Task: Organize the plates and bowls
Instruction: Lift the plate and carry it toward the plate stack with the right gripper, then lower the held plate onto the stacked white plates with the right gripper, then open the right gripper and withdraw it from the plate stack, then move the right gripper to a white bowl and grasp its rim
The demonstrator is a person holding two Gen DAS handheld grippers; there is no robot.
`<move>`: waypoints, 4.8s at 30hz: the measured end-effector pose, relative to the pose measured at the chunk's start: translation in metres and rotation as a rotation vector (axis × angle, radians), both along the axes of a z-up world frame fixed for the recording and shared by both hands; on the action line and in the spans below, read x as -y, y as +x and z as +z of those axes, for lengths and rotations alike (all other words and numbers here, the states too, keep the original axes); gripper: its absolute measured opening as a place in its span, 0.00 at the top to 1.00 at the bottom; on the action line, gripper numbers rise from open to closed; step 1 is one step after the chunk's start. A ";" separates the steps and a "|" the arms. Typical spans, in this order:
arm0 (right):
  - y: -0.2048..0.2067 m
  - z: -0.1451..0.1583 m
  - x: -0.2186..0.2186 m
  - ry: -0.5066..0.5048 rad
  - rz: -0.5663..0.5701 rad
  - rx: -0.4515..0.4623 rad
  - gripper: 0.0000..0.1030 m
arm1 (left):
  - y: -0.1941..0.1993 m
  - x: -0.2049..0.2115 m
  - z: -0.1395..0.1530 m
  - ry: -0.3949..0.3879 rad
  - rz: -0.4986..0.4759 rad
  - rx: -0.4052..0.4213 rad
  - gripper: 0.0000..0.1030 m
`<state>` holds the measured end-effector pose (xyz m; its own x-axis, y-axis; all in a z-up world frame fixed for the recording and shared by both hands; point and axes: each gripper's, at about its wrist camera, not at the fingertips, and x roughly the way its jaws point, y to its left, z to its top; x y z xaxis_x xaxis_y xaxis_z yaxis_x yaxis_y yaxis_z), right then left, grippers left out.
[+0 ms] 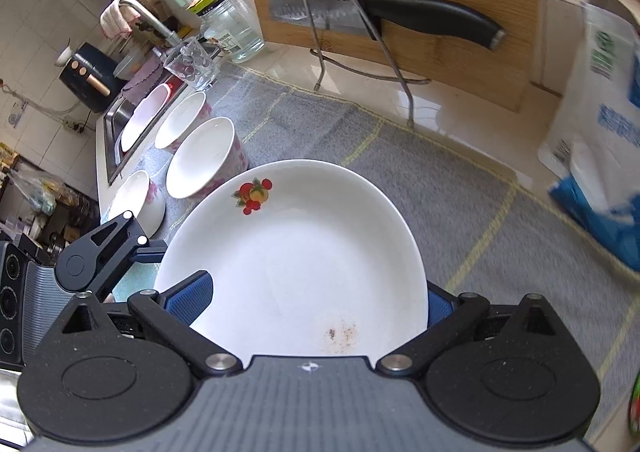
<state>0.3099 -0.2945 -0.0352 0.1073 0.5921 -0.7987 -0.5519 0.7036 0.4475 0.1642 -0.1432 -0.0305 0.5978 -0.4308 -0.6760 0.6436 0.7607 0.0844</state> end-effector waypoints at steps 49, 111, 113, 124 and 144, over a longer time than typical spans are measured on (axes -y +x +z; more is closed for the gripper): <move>-0.122 -0.028 0.150 0.023 -0.421 -0.037 0.00 | -0.024 0.102 -0.024 0.041 -0.423 -0.107 0.02; -0.171 -0.016 0.166 -0.061 -0.565 -0.016 0.00 | -0.003 0.109 -0.024 -0.008 -0.405 -0.126 0.01; -0.173 -0.013 0.167 -0.060 -0.572 -0.004 0.00 | -0.001 0.108 -0.022 -0.017 -0.393 -0.113 0.01; -0.186 0.019 0.122 -0.321 -0.578 0.304 0.00 | -0.005 0.074 0.001 -0.130 -0.182 -0.014 0.01; -0.188 0.021 -0.126 -0.233 -0.440 0.579 0.00 | -0.080 -0.129 0.022 -0.056 0.073 0.114 0.01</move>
<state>0.1215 -0.1688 -0.0147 0.7341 0.2208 -0.6421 -0.3001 0.9538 -0.0151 0.0840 -0.0139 -0.0084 0.7003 -0.4187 -0.5782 0.5753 0.8106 0.1098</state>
